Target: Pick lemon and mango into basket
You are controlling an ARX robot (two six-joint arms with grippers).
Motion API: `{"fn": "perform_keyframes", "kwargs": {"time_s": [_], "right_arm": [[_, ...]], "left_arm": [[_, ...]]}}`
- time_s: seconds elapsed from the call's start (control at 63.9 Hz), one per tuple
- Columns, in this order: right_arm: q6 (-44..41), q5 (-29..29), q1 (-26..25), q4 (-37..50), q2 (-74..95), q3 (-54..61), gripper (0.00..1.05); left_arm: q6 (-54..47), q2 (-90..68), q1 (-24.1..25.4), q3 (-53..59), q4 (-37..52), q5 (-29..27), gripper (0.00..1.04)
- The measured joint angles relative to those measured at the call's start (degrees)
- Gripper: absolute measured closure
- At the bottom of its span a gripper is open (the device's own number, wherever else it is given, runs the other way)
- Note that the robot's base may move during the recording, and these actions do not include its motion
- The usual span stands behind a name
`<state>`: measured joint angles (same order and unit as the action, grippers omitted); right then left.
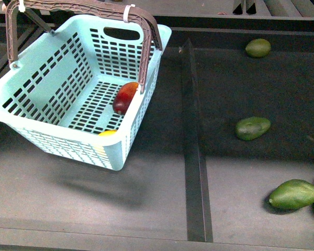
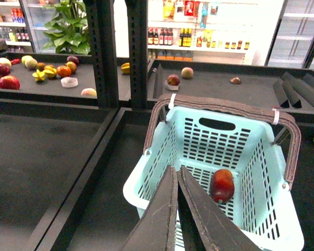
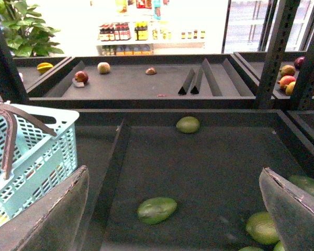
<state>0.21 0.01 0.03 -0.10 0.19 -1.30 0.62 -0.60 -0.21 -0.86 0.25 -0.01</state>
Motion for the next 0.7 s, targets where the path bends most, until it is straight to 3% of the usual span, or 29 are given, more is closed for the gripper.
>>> {"fn": "perform_keyframes", "kwargs": {"time_s": [0.438,0.704], "right_arm": [[-0.02,0.0,0.0,0.0,0.0,0.0,0.09],[0.0,0.0,0.0,0.0,0.0,0.0,0.09]], "left_arm": [[0.04,0.24,0.0,0.0,-0.17,-0.02,1.01],[0.0,0.24,0.0,0.0,-0.17,-0.02,0.43]]}}
